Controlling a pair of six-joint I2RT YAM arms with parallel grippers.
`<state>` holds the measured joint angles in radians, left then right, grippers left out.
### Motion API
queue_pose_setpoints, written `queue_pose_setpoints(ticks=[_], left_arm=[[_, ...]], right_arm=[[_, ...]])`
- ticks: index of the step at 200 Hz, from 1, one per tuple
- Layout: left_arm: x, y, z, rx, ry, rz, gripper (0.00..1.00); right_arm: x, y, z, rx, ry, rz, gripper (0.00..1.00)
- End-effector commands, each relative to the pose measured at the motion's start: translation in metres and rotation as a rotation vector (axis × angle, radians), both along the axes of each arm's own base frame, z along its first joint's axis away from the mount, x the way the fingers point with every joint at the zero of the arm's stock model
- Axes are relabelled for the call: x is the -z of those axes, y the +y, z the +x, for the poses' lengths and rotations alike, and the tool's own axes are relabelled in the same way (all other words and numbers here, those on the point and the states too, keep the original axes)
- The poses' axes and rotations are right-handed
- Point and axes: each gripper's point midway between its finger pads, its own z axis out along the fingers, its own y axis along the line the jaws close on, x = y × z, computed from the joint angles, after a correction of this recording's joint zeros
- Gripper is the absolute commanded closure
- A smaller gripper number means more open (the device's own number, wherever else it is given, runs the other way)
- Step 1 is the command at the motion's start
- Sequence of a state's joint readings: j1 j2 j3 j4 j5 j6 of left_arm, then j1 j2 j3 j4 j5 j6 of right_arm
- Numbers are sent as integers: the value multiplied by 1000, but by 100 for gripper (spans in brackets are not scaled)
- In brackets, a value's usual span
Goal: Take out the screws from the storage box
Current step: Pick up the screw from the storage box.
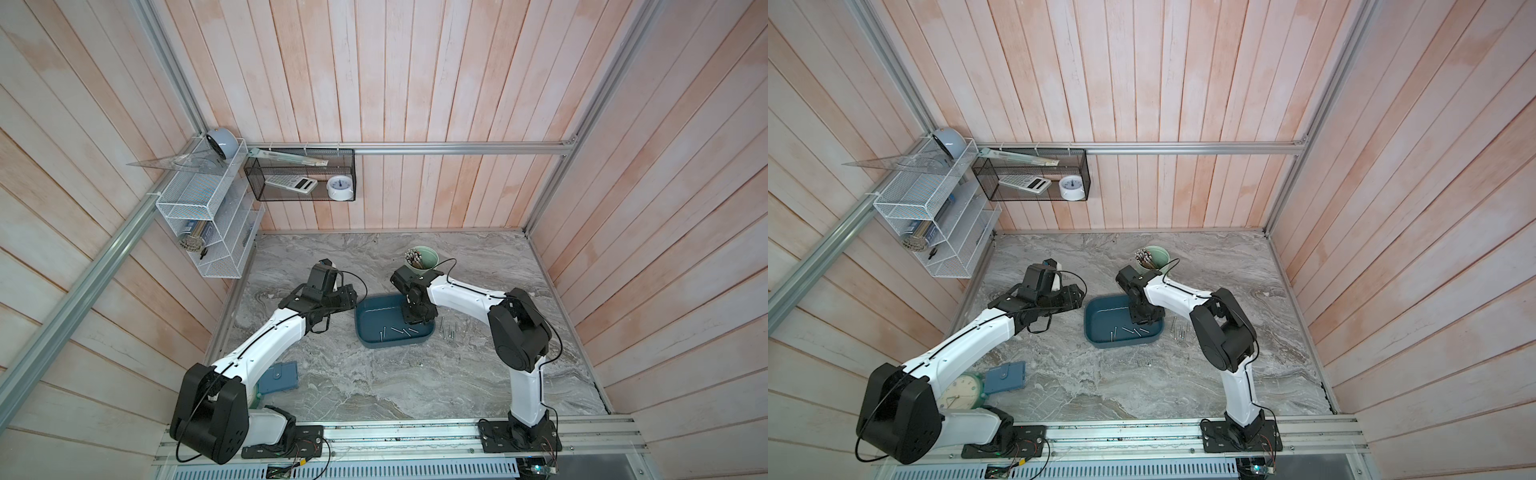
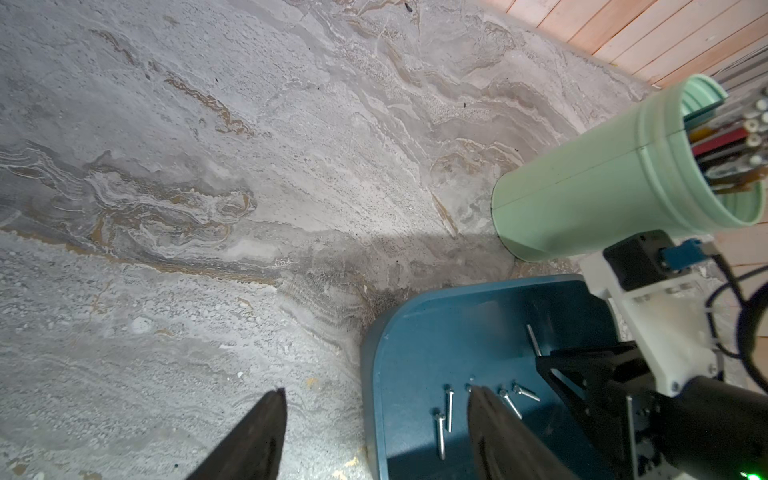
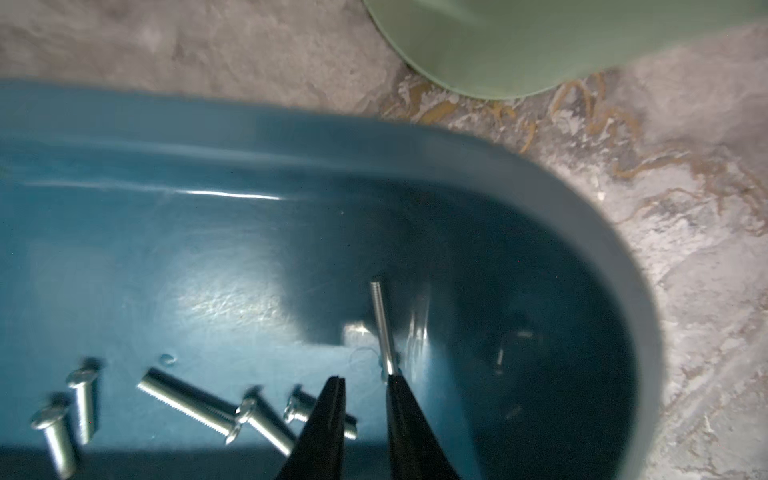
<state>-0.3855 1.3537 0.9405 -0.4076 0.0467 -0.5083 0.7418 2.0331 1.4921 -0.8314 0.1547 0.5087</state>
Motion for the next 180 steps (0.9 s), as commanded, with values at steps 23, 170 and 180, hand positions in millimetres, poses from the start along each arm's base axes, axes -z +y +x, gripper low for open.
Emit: queue_pose_setpoints(ticks=[23,170,180], left_arm=[[-11,0,4,-1,-32,2,26],[-11,0,4,0,-29,0,26],[-11,0,4,0,-30,0,26]], right_arm=[[31,-7,-6,32,65,-38,77],[-58,26,1,-30,-177,188,100],[-59,25,2,-28,-183,179,100]])
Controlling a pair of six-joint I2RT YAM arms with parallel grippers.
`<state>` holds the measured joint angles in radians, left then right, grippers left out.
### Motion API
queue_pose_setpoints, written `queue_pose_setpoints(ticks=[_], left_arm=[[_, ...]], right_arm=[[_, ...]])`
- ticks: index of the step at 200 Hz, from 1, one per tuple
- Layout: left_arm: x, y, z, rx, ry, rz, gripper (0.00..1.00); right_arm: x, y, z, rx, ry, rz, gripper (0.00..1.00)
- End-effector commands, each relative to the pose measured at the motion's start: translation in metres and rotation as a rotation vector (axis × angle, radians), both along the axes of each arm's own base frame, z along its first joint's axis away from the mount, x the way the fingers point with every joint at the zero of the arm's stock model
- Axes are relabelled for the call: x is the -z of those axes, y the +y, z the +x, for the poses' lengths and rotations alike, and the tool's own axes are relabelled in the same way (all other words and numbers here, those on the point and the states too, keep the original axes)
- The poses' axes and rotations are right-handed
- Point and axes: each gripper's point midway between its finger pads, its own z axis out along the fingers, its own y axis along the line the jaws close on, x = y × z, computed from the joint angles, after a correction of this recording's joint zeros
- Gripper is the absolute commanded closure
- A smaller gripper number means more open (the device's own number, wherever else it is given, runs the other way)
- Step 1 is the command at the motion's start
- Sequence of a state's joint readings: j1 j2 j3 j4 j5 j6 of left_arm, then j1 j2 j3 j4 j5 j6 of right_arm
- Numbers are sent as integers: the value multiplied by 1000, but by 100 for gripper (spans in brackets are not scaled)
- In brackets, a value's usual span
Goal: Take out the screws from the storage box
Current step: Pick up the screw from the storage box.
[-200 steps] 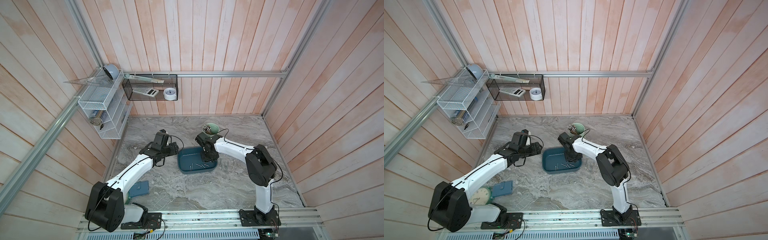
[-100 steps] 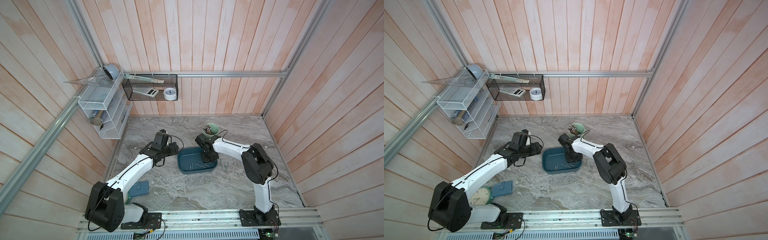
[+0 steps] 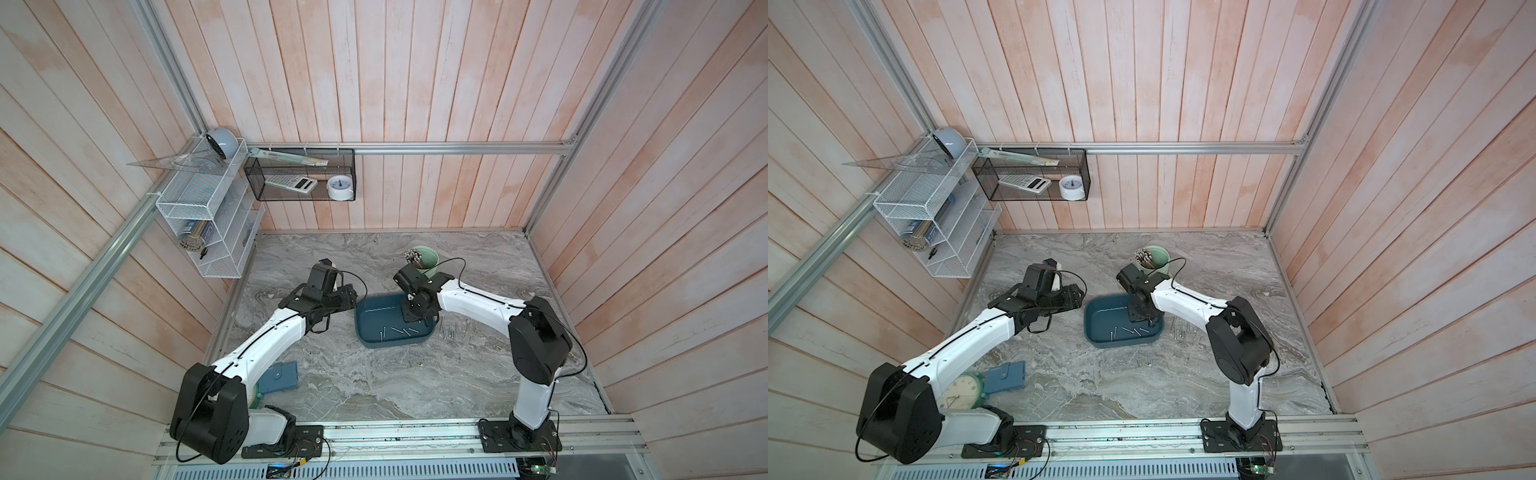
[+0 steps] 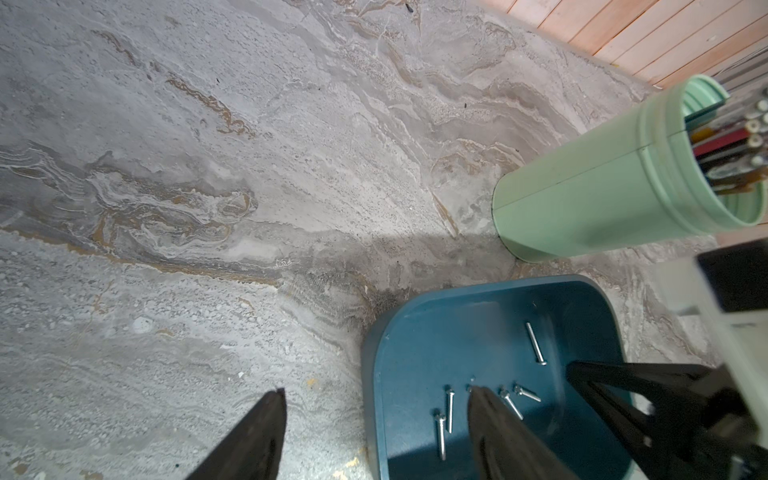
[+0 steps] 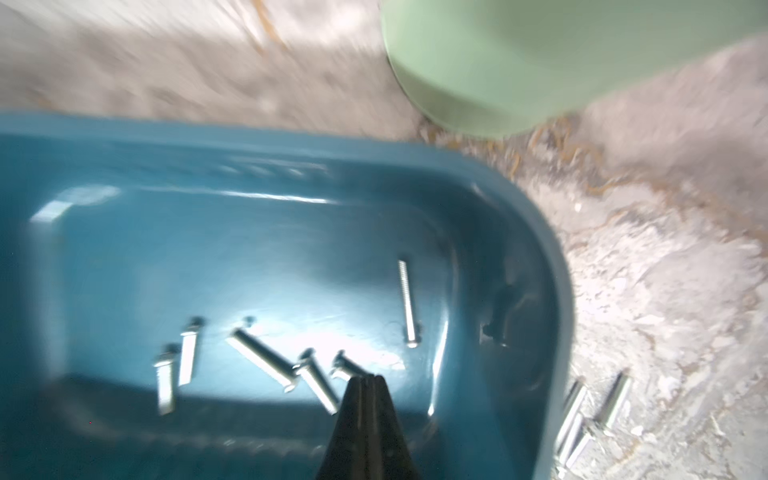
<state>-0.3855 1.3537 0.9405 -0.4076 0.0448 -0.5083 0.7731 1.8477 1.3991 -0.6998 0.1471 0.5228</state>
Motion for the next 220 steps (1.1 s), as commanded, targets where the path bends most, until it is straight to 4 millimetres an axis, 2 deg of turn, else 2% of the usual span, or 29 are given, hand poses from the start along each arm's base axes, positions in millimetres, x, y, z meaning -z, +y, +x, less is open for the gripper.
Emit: queue_pose_setpoints(ticks=[1,33,78,122,179,220], left_arm=[[-11,0,4,1,-29,-1,26],[-11,0,4,1,-28,-1,26],[-11,0,4,2,-32,5,26],[-12,1,4,1,-35,6,26],[-13,0,4,5,-36,2,26],[-13,0,4,5,-38,3,26]], right_arm=[[-6,4,2,-7,-25,12,100],[1,-8,3,21,-18,-69,100],[24,-21,8,42,30,-153,83],[42,-16,11,25,72,-138,81],[51,-26,17,43,80,-177,75],[63,-22,16,35,111,-164,75]])
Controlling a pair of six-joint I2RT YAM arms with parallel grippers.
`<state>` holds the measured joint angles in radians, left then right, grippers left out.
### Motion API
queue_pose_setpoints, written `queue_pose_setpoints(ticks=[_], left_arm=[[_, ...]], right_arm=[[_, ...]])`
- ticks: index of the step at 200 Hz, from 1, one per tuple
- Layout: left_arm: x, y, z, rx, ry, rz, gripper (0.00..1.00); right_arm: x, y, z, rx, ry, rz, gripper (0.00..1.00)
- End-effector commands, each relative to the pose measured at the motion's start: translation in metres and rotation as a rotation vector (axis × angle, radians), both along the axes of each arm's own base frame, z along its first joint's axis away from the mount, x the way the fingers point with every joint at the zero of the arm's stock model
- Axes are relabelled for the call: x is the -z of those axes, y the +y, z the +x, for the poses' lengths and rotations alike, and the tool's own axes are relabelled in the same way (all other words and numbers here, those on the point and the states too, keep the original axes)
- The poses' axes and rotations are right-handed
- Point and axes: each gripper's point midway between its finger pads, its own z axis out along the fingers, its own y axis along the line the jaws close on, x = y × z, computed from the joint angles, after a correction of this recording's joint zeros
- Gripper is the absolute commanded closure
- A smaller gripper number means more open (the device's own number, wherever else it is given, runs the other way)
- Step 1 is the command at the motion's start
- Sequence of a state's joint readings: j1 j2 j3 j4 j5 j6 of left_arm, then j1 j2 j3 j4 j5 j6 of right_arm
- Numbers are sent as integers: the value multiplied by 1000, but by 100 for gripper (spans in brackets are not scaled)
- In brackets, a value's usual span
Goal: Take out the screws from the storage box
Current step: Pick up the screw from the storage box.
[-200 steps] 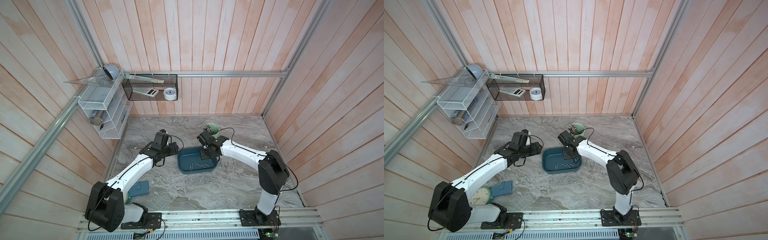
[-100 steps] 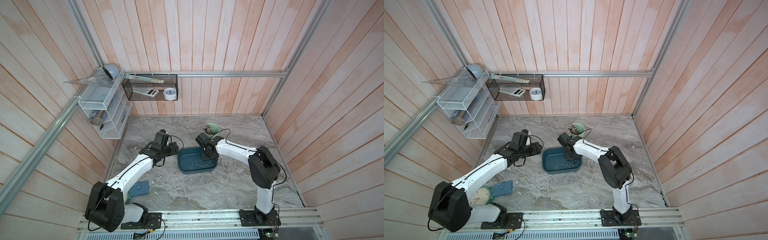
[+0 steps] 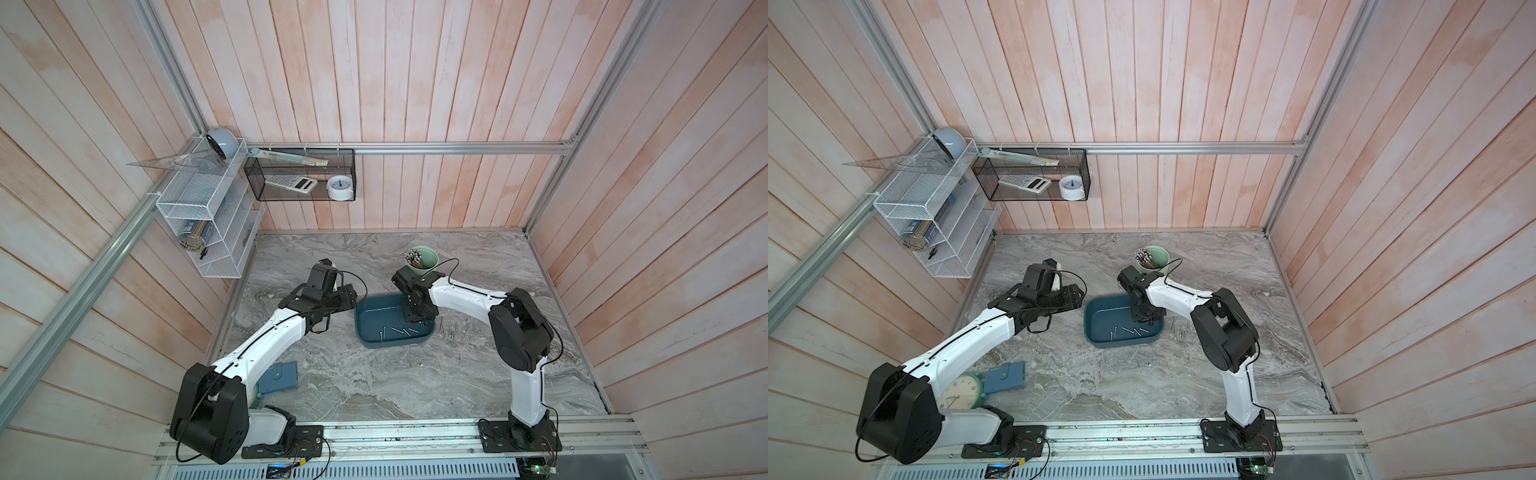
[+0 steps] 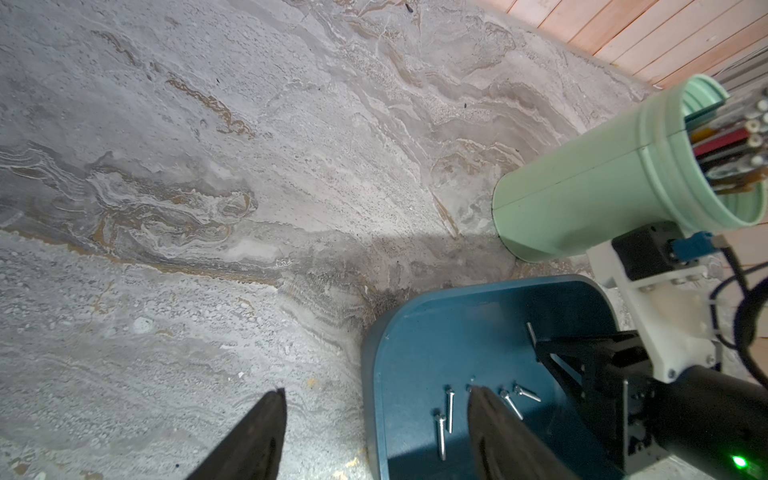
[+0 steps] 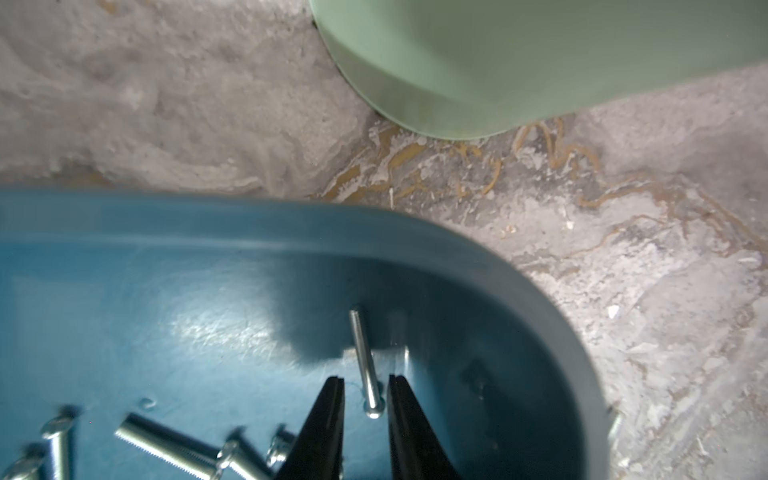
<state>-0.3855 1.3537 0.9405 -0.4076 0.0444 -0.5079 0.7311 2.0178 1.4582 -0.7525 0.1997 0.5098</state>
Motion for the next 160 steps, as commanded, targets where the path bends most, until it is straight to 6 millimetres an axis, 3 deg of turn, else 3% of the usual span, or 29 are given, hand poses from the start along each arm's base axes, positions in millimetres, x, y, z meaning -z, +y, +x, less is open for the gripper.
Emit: queue_pose_setpoints(ticks=[1,93,121,160], left_arm=[[-13,0,4,6,-37,3,26],[-10,0,4,6,-30,6,26],[-10,0,4,6,-30,7,26],[-10,0,4,6,-31,5,26]], right_arm=[[11,1,2,-6,29,-11,75],[46,-9,-9,12,122,-82,90],[31,-5,-4,6,95,-62,98],[-18,14,3,-6,-14,65,99]])
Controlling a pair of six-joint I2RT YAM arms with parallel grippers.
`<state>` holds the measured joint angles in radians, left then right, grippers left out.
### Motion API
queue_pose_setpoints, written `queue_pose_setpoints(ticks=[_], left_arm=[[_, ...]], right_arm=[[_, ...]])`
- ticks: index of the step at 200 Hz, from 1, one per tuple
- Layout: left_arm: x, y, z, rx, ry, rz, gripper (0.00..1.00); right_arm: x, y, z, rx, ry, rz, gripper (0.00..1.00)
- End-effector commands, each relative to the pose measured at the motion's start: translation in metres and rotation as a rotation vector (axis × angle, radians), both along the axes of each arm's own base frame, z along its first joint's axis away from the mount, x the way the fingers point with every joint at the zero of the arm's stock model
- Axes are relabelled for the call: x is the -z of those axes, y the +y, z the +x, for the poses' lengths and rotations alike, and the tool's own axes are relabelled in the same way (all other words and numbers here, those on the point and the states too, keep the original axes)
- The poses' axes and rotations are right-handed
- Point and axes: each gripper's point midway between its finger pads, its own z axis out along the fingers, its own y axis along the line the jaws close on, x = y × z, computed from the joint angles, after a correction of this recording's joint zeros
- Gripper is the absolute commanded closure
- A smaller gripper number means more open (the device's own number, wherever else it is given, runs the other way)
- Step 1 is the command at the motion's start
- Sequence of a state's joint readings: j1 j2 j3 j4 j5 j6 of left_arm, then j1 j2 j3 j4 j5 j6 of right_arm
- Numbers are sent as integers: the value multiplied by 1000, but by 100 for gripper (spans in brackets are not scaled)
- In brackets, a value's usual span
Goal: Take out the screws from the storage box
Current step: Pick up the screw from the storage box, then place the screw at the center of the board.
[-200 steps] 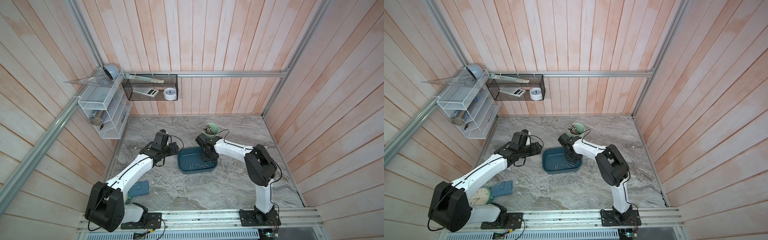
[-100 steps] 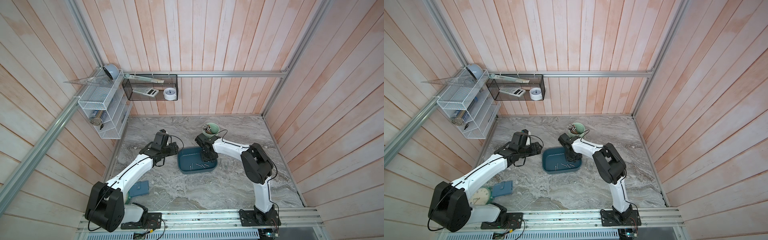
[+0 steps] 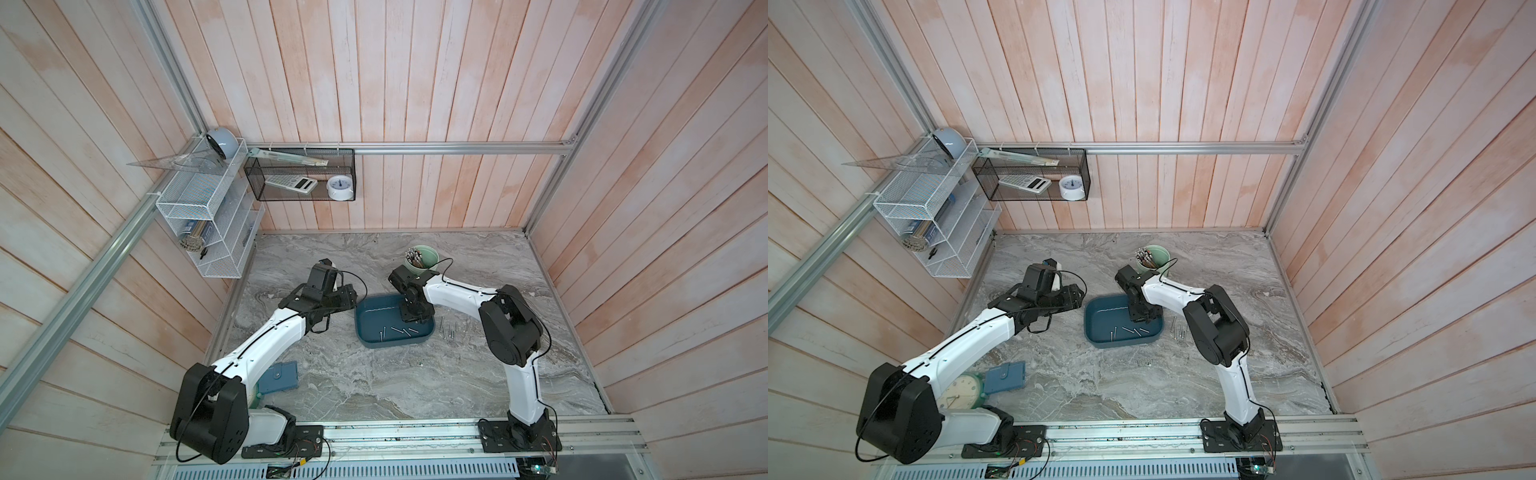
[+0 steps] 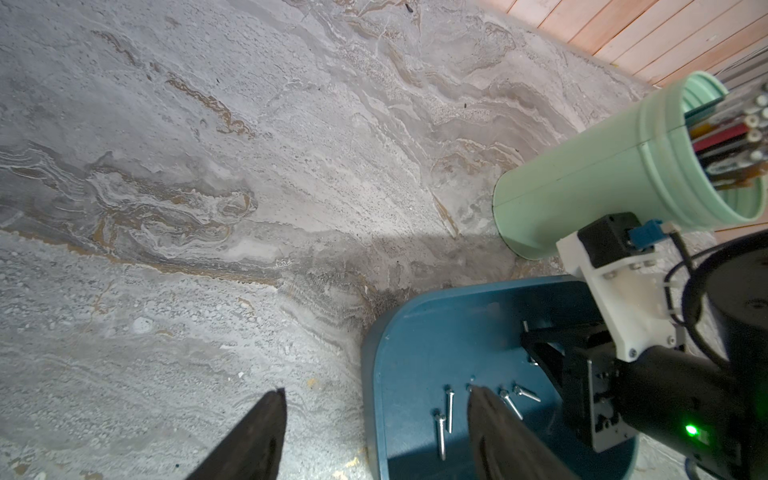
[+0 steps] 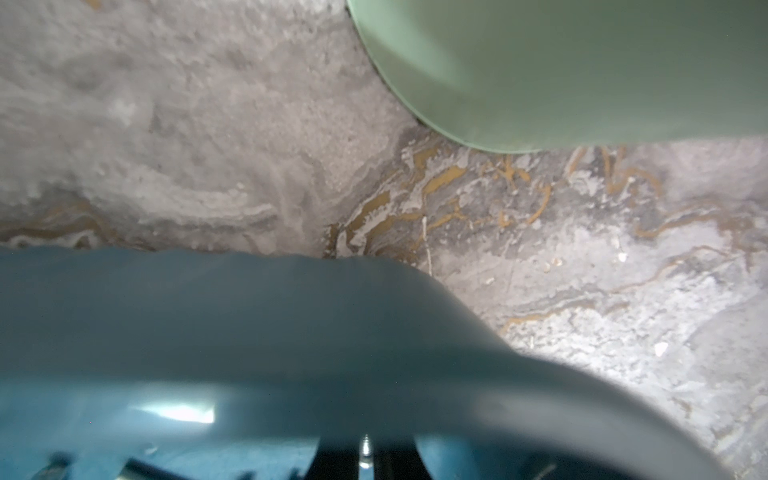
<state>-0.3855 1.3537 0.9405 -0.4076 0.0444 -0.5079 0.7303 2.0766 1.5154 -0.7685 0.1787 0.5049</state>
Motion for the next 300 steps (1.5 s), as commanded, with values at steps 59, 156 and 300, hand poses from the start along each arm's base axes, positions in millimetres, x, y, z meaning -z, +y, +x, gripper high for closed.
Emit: queue_pose_setpoints(ticks=[59,156,300], left_arm=[[-10,-1,4,7,-29,1,26],[-9,-1,4,6,-24,1,26],[-6,-3,4,11,-17,-1,26]], right_arm=[[-67,32,-4,-44,-158,156,99],[-112,-40,-15,94,-271,95,99],[-46,-106,-19,309,-168,160,98]])
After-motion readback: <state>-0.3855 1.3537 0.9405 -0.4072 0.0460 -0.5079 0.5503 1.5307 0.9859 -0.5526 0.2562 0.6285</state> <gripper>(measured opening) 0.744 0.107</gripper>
